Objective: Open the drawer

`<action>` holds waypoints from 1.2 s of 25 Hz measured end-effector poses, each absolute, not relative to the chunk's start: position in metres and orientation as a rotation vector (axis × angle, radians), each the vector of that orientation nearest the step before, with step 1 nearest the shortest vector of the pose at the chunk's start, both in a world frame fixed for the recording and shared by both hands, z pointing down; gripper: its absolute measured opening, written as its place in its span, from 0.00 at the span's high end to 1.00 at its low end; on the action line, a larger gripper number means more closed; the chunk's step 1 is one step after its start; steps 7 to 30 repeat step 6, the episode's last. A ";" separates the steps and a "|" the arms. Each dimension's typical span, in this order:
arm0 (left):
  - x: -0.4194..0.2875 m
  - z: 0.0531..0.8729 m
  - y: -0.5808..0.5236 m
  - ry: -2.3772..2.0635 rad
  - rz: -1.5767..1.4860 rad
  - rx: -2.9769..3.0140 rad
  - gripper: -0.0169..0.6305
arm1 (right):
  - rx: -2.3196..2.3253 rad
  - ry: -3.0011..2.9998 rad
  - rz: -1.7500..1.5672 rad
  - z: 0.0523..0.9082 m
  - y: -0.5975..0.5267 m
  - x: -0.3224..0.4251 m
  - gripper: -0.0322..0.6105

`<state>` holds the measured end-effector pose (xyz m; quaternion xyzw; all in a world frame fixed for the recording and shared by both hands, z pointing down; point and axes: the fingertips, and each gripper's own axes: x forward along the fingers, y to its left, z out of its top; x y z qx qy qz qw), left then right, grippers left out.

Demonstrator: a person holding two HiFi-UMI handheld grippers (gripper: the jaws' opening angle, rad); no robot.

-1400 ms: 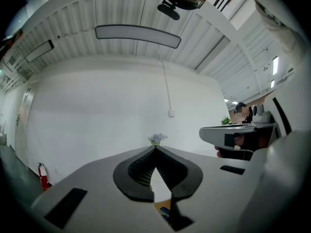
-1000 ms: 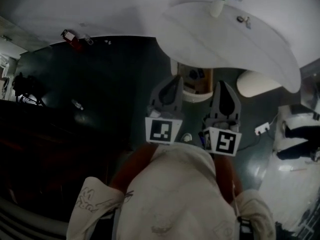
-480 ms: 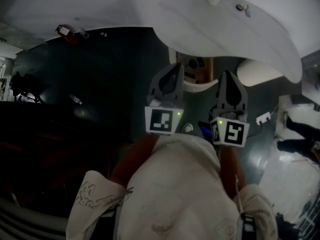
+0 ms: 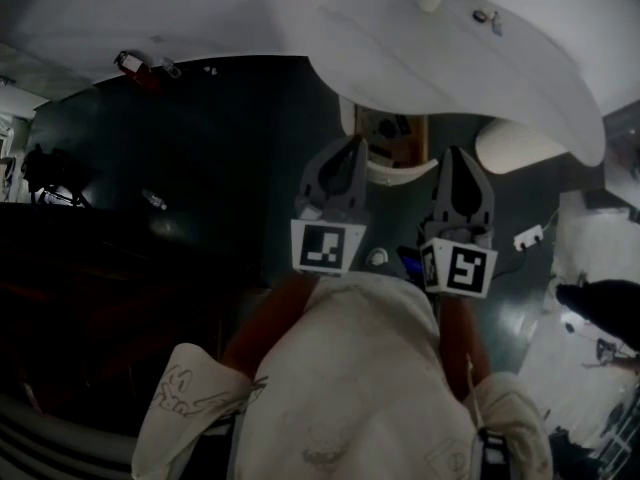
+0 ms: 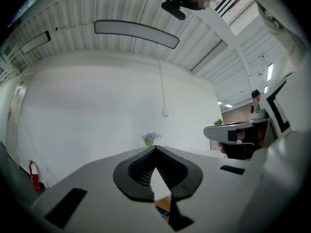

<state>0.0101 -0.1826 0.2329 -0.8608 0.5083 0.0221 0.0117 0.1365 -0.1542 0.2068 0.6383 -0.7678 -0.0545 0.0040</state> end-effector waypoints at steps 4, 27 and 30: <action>0.012 0.233 -0.179 1.580 0.058 -2.681 0.97 | 2.001 -2.406 -0.153 0.208 -0.149 0.136 0.94; 0.012 0.234 -0.176 1.574 0.045 -2.680 0.97 | 2.000 -2.400 -0.151 0.210 -0.146 0.136 0.94; 0.012 0.234 -0.176 1.574 0.045 -2.680 0.97 | 2.000 -2.400 -0.151 0.210 -0.146 0.136 0.94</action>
